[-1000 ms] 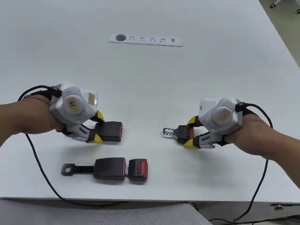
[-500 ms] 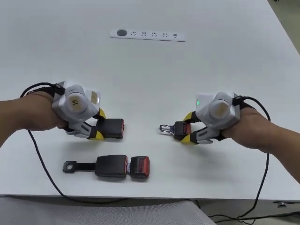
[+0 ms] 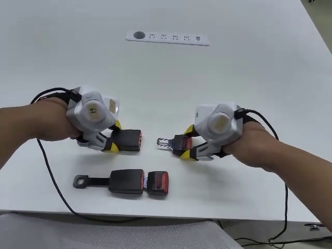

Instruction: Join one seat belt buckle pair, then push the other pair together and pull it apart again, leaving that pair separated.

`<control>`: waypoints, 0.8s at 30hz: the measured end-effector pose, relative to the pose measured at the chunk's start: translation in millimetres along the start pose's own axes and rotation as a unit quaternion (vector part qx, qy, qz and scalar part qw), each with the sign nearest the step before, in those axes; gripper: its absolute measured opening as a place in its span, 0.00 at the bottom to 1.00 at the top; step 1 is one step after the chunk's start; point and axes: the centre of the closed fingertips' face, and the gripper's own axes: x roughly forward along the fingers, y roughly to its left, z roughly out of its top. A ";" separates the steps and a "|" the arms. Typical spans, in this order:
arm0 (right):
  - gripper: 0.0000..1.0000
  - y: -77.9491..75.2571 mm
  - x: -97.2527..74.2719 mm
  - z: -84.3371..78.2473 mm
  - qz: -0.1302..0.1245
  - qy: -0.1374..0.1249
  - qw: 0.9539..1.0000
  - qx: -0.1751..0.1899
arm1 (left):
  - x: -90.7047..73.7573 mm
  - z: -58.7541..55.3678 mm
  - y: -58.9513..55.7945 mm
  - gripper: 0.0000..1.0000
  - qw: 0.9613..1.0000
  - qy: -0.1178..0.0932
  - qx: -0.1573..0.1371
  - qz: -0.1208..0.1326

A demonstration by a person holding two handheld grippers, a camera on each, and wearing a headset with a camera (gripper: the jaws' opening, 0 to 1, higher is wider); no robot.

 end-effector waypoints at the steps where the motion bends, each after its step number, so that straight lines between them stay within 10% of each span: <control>1: 0.32 1.3 1.7 2.8 0.001 0.000 1.000 -0.003 | 0.3 -0.4 0.5 0.32 1.000 0.000 -0.002 0.000; 24: 0.32 0.9 18.7 27.3 -0.003 0.000 1.000 -0.016 | -0.8 1.6 -0.9 0.32 1.000 0.001 -0.008 0.001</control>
